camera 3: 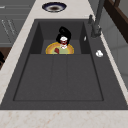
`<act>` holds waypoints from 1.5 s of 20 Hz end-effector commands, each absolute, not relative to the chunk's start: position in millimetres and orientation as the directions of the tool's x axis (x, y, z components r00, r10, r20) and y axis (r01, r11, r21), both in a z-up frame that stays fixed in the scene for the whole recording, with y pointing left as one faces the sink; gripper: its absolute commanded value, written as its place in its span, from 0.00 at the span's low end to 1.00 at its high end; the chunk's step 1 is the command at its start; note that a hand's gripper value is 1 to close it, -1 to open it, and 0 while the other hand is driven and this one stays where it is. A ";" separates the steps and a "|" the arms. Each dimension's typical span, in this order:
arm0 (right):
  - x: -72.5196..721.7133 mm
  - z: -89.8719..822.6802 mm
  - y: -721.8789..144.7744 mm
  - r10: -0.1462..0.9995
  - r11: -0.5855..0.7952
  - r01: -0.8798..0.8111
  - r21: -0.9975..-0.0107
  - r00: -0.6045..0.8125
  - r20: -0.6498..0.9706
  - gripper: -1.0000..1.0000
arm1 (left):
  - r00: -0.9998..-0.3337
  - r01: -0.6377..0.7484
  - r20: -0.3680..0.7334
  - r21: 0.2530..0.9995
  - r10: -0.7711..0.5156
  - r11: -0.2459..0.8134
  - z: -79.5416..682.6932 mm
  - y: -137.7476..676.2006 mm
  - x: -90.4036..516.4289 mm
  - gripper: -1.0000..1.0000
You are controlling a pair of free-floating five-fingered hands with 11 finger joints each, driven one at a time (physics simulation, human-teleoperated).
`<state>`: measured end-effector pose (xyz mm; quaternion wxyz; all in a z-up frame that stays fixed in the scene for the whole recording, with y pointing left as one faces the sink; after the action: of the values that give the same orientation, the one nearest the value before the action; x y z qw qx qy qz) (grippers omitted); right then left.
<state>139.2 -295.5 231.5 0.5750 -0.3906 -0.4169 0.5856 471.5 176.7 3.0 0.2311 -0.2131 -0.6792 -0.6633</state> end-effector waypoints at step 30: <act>139.2 231.5 -295.5 0.999 0.009 -0.348 -0.938 -0.034 0.022 0.50 | -0.884 0.466 0.468 0.880 0.010 0.092 -34.0 184.4 478.2 0.00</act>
<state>139.2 -295.5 231.5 0.5750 -0.3906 -0.4169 0.5856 479.6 184.5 -40.7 0.2054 -0.1868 -0.7040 -0.6537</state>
